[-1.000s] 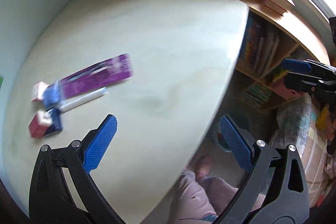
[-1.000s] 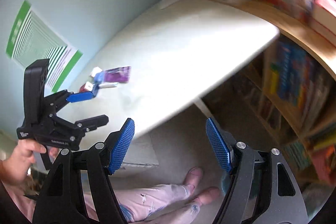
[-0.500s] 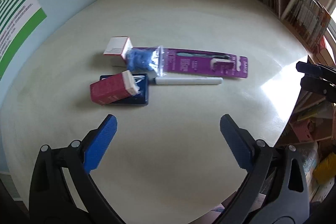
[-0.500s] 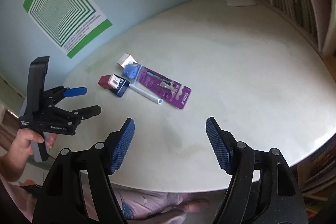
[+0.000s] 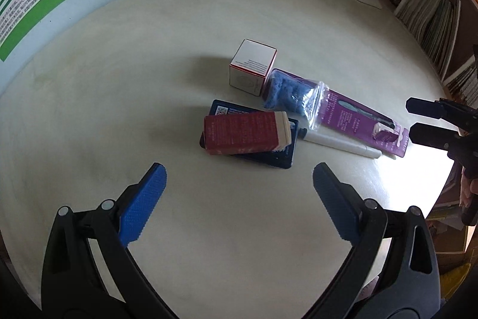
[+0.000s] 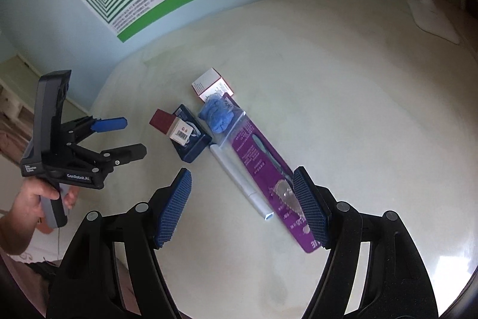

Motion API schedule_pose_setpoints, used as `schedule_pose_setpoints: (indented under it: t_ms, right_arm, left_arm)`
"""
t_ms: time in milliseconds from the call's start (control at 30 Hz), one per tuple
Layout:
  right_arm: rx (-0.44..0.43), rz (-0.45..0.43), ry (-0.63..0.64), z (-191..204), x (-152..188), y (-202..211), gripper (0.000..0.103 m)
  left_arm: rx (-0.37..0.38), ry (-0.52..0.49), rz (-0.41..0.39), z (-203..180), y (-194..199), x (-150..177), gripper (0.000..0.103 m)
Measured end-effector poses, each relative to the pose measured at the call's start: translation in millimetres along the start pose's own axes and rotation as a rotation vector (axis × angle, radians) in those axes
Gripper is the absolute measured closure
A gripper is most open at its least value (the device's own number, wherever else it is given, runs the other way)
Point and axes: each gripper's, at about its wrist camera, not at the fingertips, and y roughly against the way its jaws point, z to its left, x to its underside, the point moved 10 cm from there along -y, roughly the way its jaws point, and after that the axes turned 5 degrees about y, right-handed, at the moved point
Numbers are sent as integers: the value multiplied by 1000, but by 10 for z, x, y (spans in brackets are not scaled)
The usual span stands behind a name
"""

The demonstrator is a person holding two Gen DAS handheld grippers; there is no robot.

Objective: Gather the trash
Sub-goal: 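Grasp the red small box with the left tool while the right tool grasps the purple package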

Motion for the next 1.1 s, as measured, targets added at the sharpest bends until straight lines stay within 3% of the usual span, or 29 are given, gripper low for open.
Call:
schedule_pose_setpoints:
  t_ms: [367, 633, 767, 900, 1000, 1067, 1100]
  right_arm:
    - [-125, 180, 138, -169, -209, -526, 38]
    - [-192, 243, 208, -209, -285, -705, 39]
    - [-215, 263, 226, -218, -268, -743, 49]
    - [-235, 266, 217, -237, -254, -715, 51]
    - [-238, 275, 229, -228, -229, -719, 55]
    - [-228, 290, 246, -206, -178, -731, 73]
    - [-220, 292, 256, -184, -155, -734, 77]
  left_arm:
    - [-39, 227, 32, 148, -232, -203, 7]
    - [-33, 449, 58, 278, -366, -231, 7]
    - [-27, 493, 71, 311, -422, -213, 9]
    - [-32, 509, 103, 329, -470, -85, 19]
    - [-19, 521, 128, 345, -508, 35, 33]
    - [-13, 521, 125, 365, -505, 82, 39]
    - [-7, 519, 121, 373, -495, 94, 42]
